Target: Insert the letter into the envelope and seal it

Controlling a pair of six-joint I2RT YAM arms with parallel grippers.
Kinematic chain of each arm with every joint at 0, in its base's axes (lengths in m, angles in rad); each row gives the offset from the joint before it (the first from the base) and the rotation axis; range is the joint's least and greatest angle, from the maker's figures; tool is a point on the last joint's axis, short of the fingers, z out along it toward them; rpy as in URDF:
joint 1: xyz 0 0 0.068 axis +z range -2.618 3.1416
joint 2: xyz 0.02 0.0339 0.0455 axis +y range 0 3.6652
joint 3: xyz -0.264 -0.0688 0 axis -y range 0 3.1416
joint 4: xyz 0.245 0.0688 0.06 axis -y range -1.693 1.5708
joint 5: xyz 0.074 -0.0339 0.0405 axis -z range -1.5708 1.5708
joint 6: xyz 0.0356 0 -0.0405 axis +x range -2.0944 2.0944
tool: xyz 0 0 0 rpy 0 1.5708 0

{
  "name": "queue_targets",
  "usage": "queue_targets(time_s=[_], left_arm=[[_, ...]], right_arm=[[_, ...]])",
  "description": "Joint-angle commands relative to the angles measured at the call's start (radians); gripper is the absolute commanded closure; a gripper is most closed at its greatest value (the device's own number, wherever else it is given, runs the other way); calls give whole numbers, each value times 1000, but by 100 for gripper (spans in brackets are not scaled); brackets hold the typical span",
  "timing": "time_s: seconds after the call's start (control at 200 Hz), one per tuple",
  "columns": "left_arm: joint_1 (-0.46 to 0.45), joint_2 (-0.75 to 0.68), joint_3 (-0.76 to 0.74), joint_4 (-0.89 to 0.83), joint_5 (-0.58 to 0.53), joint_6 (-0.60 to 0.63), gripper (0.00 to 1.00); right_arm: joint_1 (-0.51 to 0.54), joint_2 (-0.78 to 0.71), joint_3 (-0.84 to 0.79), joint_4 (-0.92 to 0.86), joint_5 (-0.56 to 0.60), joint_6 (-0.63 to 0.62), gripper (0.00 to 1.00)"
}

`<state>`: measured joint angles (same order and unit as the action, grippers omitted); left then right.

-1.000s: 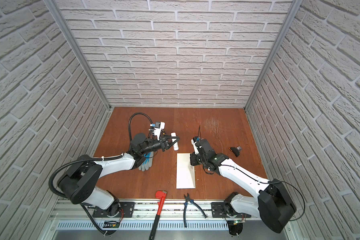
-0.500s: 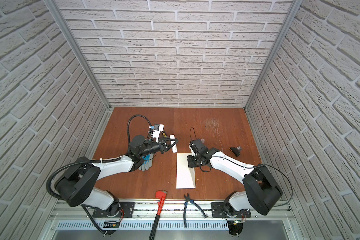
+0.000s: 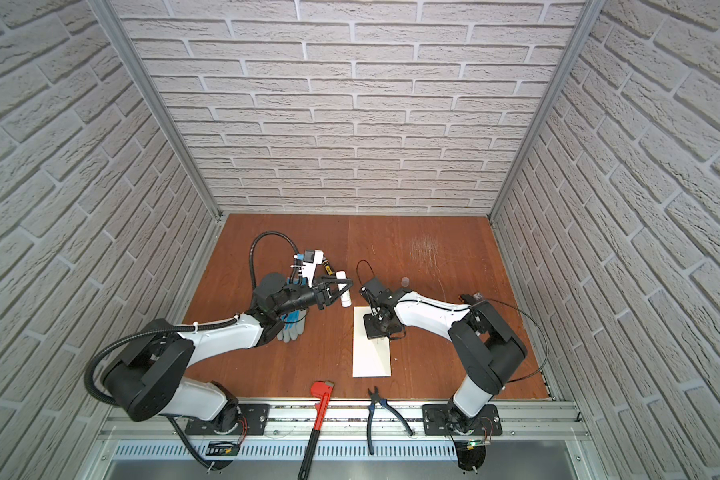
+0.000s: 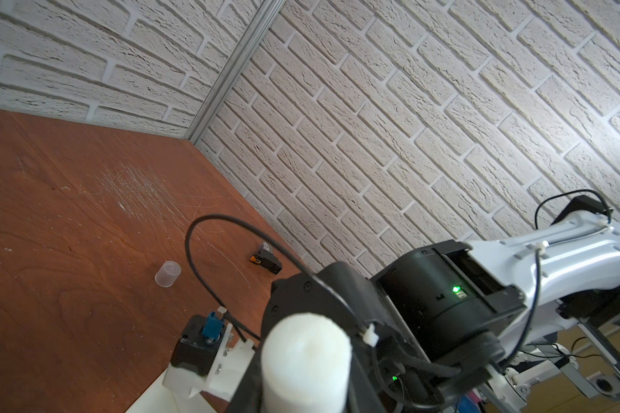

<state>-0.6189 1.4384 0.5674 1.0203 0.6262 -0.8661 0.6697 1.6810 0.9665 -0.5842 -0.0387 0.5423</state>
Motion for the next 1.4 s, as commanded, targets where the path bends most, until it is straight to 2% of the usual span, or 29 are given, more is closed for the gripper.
queue_targets(time_s=[0.0, 0.395, 0.69, 0.795, 0.97, 1.145, 1.395], left_arm=[[10, -35, -17, 53, 3, 24, 100], [26, -72, -34, 34, 6, 30, 100], [30, -92, -67, -171, -11, 89, 100], [30, -54, -67, -258, -43, 77, 100], [19, 54, -64, -242, -55, 9, 100], [-29, 180, 3, -344, -64, -4, 100], [-77, 316, 50, -394, -75, -97, 100]], right_arm=[[24, 36, 33, -62, 33, 19, 94], [56, 155, 82, -142, 45, 52, 94], [56, 152, 84, -142, 15, 63, 94], [52, 118, 80, -135, 1, 64, 94], [42, 70, 51, -96, -22, 71, 94], [37, 57, 30, -79, -32, 77, 94], [34, 49, 17, -74, -23, 86, 94]])
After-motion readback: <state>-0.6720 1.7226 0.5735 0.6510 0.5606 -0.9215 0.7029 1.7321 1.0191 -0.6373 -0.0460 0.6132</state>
